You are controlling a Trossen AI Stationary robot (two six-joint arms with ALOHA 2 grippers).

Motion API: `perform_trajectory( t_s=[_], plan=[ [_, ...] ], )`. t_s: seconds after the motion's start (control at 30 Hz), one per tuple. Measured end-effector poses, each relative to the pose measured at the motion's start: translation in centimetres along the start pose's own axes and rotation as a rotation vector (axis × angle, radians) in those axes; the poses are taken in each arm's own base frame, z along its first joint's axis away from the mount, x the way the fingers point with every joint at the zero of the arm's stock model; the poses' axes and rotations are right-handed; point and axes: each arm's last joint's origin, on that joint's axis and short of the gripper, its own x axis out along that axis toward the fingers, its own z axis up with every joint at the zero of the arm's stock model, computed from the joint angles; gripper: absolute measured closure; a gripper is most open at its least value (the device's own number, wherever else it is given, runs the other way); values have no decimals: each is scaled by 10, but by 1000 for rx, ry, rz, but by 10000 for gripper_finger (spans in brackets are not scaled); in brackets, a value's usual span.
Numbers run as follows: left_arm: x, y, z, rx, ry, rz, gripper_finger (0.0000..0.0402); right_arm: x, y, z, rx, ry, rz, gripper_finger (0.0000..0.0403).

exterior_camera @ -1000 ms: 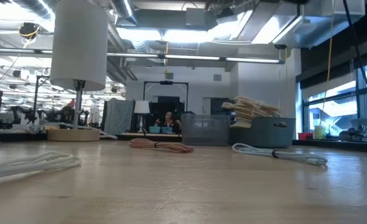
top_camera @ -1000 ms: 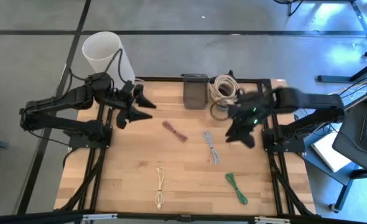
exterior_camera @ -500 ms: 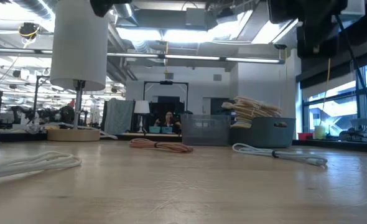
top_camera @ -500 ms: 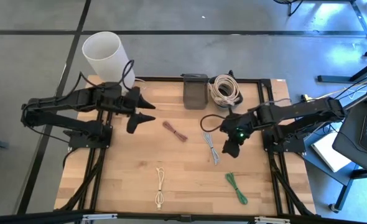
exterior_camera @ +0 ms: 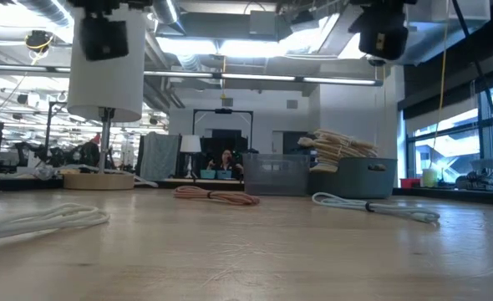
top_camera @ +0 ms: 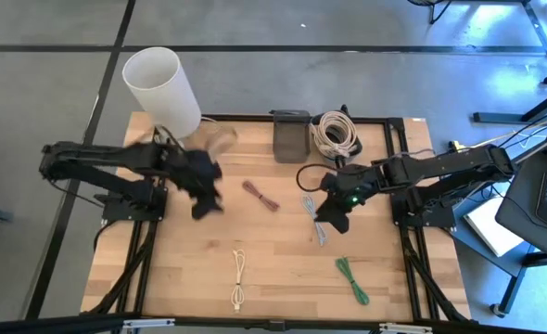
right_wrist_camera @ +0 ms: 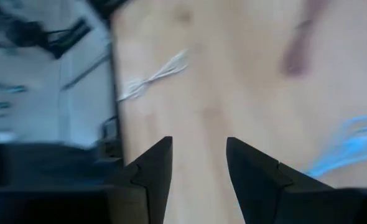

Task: Pick & Place USB Port
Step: Put the white charger cable into the black transparent bin

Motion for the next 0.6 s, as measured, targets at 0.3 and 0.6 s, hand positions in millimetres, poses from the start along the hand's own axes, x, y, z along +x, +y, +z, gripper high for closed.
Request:
perform_trajectory(
  t_s=[0.3,0.6],
  plan=[
    [70,-53,-29,-82,165,-39,164,-43,-10,10,-101,-33,-520,247],
    [112,-64,-51,-414,47,198,164,-79,-4,36,-243,-156,-667,247]
  ],
)
